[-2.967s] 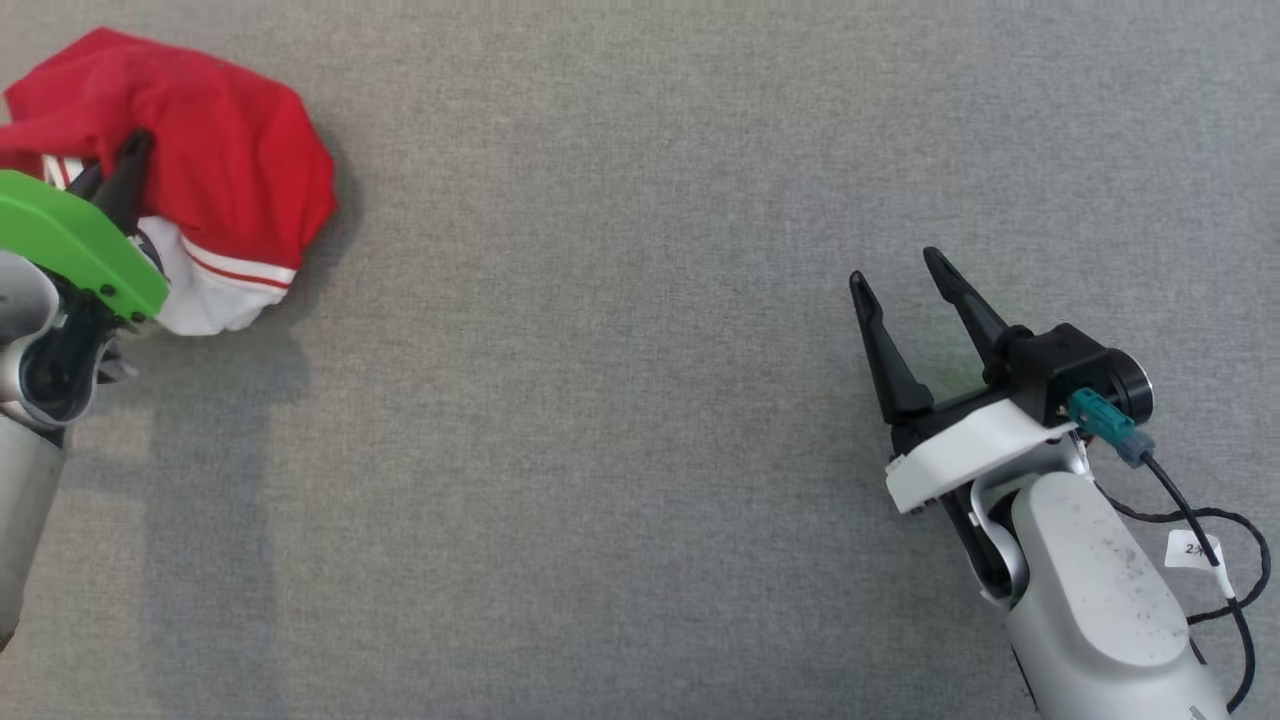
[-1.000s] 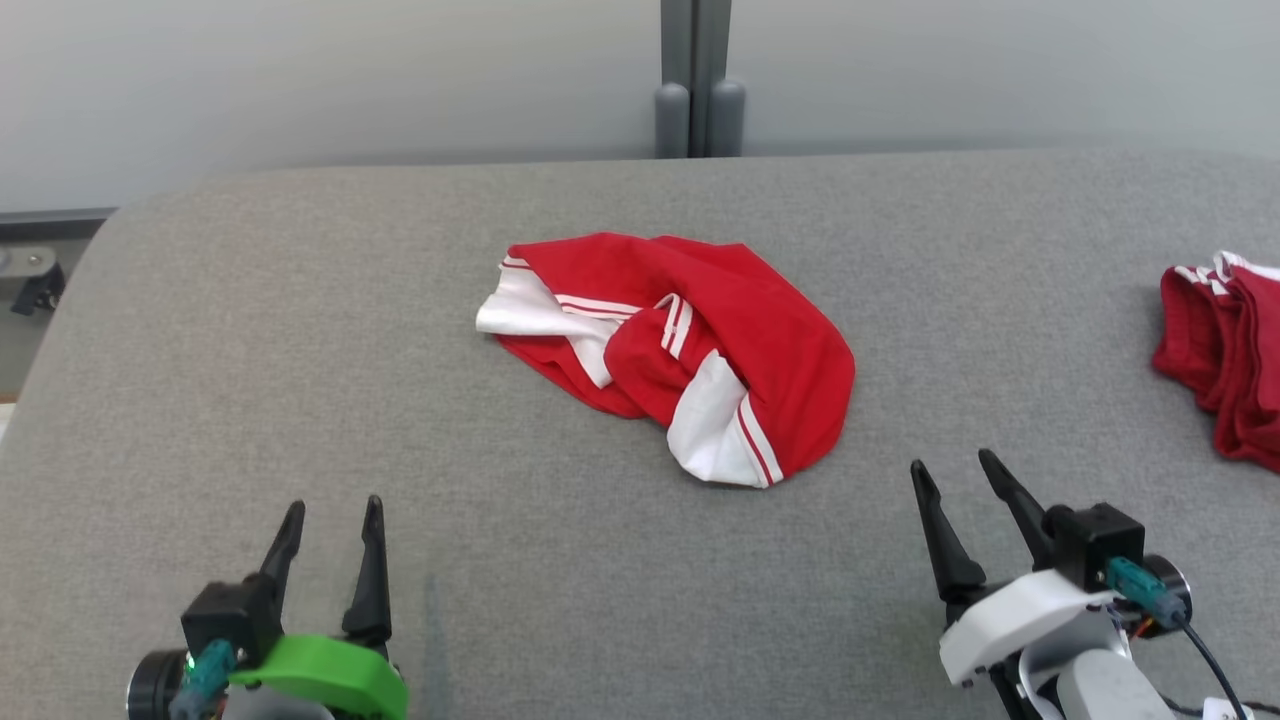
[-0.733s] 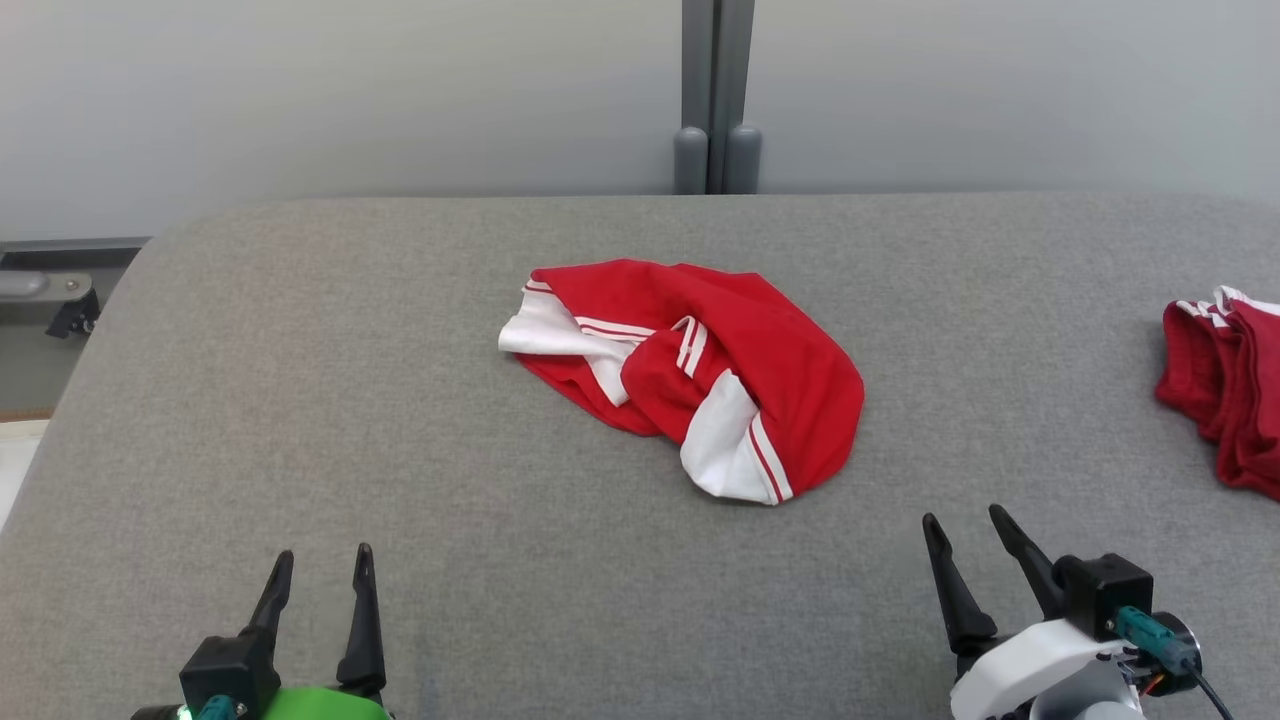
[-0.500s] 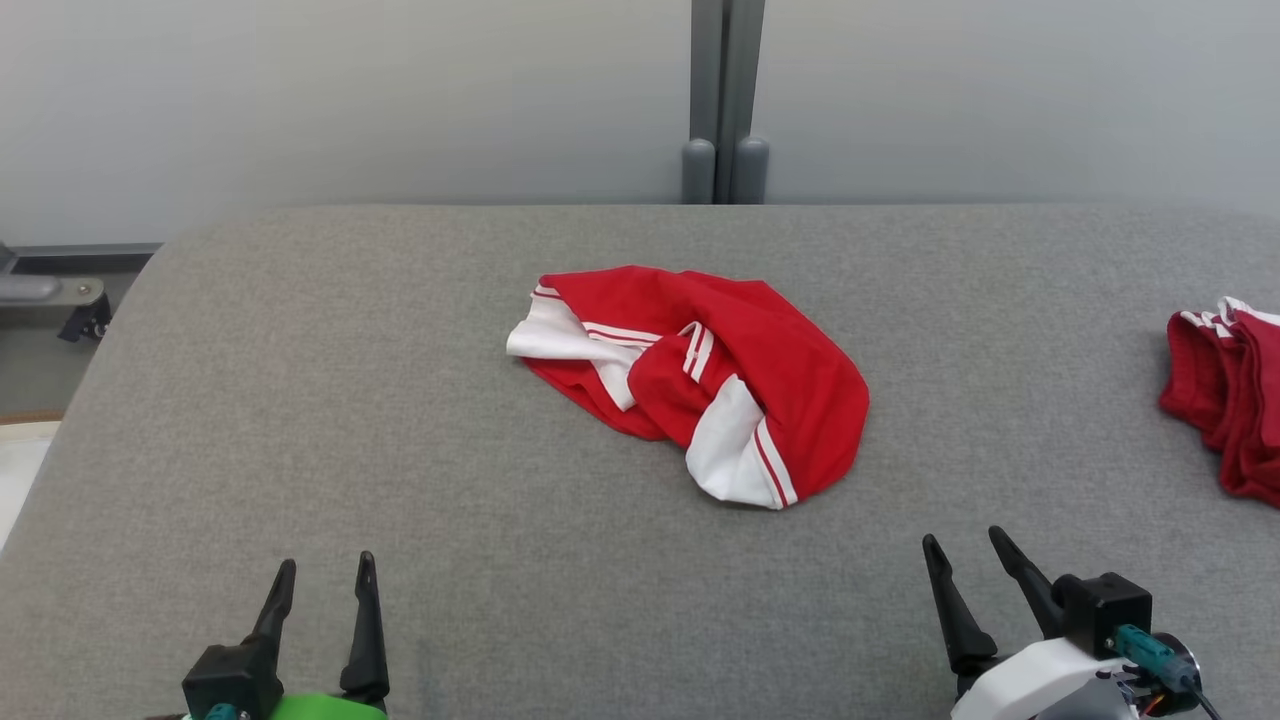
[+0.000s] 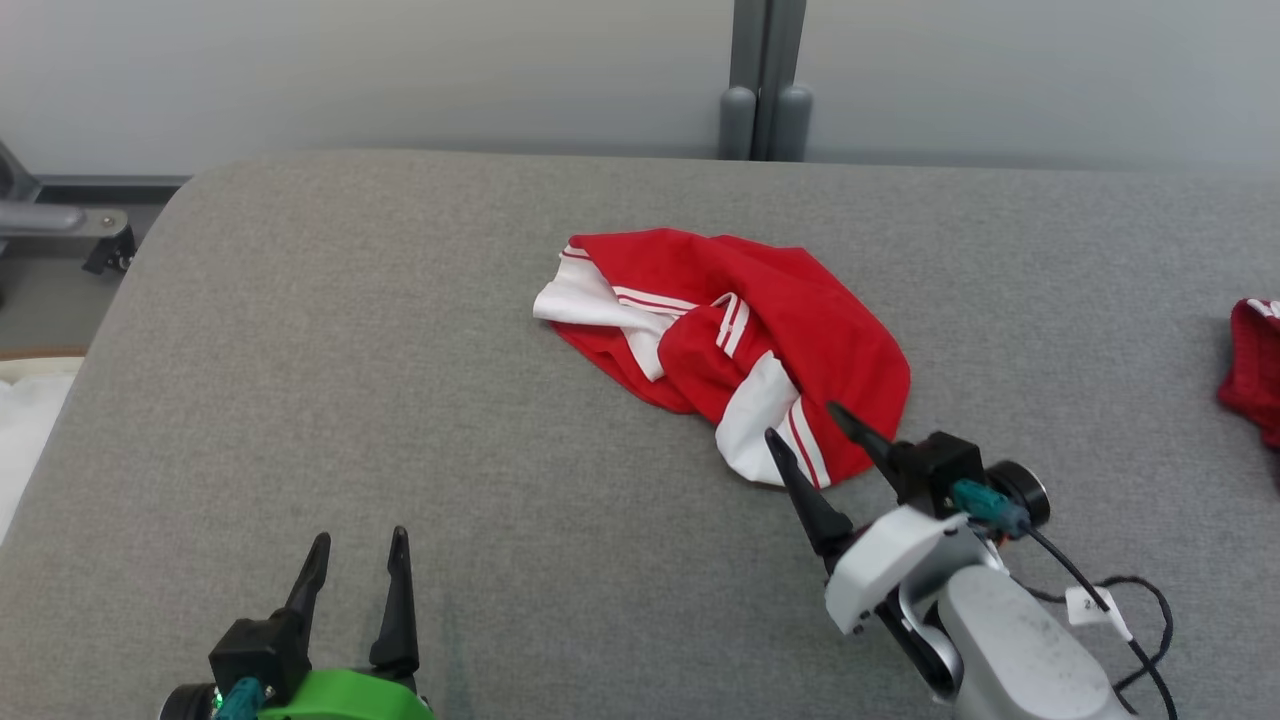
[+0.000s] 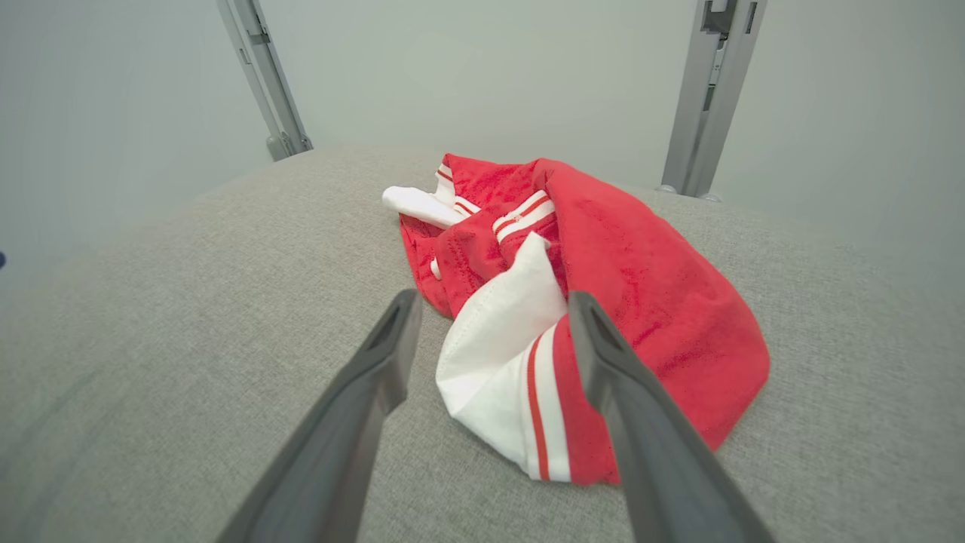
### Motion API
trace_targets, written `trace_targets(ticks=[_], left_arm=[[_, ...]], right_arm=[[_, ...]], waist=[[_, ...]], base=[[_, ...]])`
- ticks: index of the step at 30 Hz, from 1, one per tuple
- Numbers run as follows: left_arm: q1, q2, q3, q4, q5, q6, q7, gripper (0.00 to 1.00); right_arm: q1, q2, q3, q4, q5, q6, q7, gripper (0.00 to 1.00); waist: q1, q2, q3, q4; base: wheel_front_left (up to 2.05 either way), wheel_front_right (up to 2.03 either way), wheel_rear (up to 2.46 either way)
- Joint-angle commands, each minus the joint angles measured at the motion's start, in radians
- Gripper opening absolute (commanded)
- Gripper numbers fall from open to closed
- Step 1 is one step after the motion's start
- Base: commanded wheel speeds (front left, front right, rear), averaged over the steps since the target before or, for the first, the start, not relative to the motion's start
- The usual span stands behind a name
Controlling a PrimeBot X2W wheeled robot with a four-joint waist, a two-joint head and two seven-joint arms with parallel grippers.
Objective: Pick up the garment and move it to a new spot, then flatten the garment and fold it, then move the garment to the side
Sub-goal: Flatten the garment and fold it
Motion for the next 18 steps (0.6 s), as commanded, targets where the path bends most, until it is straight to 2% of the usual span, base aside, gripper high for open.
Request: trace_targets(ticks=[1, 6, 10, 18], left_arm=[[-0.025, 0.001, -0.002, -0.001, -0.013, -0.003, -0.001, 1.0], [-0.05, 0.001, -0.026, 0.01, -0.026, -0.003, -0.001, 1.0], [-0.062, 0.001, -0.033, 0.017, -0.036, -0.003, -0.001, 1.0], [-0.072, 0.001, -0.027, 0.019, -0.052, -0.003, -0.001, 1.0]], right_arm=[[-0.047, -0.006, 0.017, 0.031, 0.008, -0.002, -0.002, 1.0], [-0.182, -0.006, 0.049, 0.171, -0.017, -0.002, -0.002, 1.0], [-0.225, -0.006, 0.042, 0.245, -0.022, -0.002, -0.002, 1.0], [-0.15, -0.006, 0.086, 0.205, -0.039, -0.002, -0.002, 1.0]], waist=[[0.0, 0.0, 0.035, 0.031], [0.0, 0.0, 0.074, 0.067], [0.0, 0.0, 0.093, 0.085], [0.0, 0.0, 0.114, 0.09]], base=[[0.0, 0.0, 0.0], [0.0, 0.0, 0.0], [0.0, 0.0, 0.0], [0.0, 0.0, 0.0]])
